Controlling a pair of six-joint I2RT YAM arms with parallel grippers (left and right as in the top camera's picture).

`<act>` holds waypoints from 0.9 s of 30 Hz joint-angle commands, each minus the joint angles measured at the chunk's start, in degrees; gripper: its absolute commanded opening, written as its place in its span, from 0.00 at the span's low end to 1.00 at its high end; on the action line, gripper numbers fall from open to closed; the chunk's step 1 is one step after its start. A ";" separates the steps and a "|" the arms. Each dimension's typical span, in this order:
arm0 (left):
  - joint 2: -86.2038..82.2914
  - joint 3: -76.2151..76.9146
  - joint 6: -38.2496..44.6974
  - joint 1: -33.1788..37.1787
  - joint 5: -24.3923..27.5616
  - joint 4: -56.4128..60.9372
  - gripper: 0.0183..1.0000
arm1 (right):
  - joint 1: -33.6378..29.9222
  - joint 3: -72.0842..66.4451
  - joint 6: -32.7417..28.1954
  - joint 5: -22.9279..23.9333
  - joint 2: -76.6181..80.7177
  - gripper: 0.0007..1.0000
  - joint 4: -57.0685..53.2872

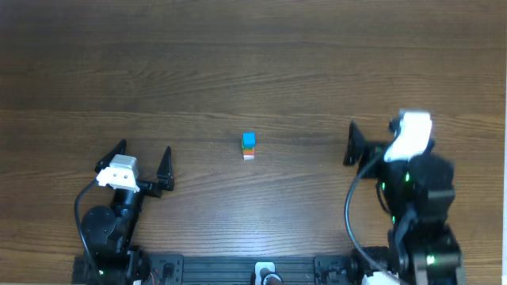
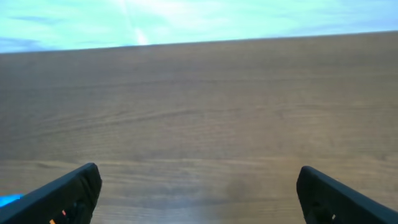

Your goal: Stack Cubes

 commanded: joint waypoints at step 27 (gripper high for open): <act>-0.31 -0.31 0.83 0.31 -0.07 0.02 1.00 | 0.31 -29.07 -3.50 -11.63 -32.81 0.99 14.88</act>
